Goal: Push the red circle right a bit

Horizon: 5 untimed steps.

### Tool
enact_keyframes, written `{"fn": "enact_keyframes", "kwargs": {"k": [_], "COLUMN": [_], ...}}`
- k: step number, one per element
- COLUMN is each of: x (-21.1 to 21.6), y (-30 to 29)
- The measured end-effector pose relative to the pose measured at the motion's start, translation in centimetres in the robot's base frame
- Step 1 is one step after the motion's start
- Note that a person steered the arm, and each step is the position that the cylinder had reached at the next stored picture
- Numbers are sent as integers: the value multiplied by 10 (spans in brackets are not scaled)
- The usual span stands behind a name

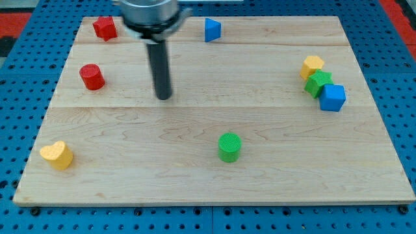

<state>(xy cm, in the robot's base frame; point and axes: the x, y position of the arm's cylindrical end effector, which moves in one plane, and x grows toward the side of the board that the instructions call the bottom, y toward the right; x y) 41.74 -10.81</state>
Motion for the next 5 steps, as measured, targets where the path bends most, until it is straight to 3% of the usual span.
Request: {"fn": "enact_keyframes", "kwargs": {"k": [2,3,5], "x": [0,-12,-17], "y": [-144,-171,-164]}}
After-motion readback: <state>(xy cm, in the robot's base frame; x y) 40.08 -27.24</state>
